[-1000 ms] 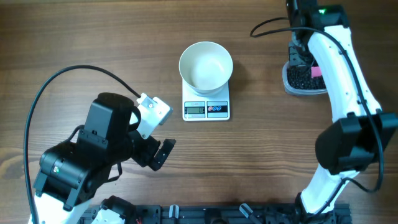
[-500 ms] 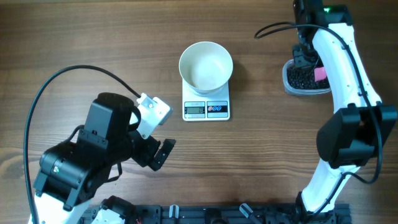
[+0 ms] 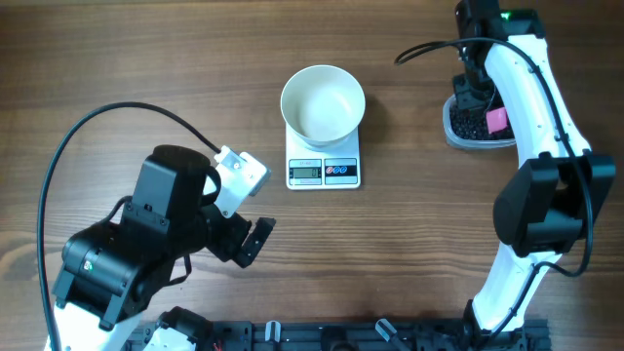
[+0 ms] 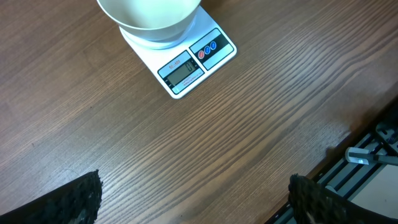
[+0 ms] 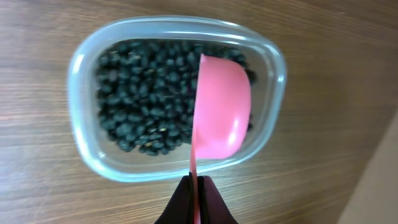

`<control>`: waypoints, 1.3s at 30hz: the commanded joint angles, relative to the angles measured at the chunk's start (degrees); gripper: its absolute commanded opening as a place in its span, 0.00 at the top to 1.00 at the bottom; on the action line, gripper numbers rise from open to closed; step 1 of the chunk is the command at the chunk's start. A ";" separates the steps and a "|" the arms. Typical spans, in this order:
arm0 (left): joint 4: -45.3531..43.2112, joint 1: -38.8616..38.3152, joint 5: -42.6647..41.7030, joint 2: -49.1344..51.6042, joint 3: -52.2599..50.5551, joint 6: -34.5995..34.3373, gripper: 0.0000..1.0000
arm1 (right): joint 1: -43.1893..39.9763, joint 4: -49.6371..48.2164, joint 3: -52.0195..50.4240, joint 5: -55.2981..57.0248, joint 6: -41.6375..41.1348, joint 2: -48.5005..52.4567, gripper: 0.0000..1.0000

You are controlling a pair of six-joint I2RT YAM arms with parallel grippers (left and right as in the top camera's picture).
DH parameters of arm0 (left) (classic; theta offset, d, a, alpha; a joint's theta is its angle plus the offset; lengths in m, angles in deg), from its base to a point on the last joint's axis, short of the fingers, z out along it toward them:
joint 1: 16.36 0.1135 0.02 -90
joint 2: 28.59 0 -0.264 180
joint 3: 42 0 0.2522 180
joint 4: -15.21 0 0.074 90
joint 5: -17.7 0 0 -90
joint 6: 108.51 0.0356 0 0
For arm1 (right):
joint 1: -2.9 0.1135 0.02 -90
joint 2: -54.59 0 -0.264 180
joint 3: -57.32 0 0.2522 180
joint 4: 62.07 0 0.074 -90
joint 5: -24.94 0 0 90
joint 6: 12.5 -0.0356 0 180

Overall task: Scoop item into bowl and weigh 150g on scale
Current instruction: 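Raise the right arm and move the scoop over the bean tub, then lower the scoop into the black beans and drag it through them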

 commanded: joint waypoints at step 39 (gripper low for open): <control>-0.07 0.46 0.13 -0.31 0.70 0.85 0.00 | -22.51 1.79 -1.68 -30.82 3.52 1.07 0.96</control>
